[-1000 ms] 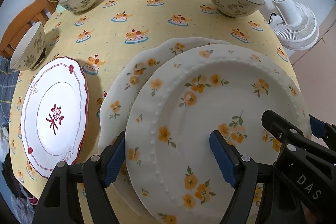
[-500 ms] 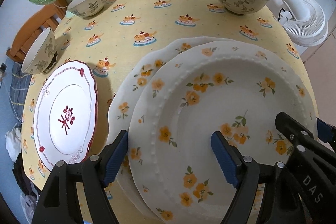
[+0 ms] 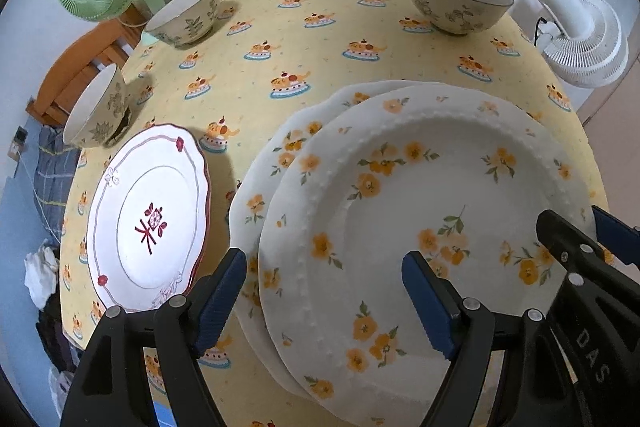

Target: Organize plates and bowls

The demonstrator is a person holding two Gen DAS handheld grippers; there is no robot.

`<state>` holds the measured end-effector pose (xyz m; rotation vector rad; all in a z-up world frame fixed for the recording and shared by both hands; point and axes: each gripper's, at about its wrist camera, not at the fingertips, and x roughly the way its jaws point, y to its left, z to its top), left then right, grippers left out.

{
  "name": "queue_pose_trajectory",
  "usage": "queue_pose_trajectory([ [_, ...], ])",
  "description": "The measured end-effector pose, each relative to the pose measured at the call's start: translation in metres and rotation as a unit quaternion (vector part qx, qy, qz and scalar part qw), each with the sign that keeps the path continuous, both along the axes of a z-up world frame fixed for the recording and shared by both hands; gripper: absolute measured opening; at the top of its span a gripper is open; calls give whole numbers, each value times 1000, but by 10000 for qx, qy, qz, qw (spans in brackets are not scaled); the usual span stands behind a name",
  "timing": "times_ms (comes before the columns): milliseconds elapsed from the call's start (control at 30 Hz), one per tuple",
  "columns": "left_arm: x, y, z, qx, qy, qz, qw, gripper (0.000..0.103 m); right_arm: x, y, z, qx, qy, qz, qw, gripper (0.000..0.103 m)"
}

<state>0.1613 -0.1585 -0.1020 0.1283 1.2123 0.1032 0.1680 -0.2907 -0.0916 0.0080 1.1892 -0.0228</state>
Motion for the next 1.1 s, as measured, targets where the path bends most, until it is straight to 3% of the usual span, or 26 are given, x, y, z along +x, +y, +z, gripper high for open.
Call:
queue_pose_trajectory([
  [367, 5, 17, 5, -414, -63, 173, 9990, 81, 8, 10, -8, -70, 172, -14, 9998, 47],
  [1000, 7, 27, 8, -558, 15, 162, 9983, 81, 15, 16, -8, 8, 287, -28, 9996, 48],
  [1100, 2, 29, 14, -465, 39, 214, 9987, 81, 13, 14, -3, 162, 301, -51, 9994, 53],
])
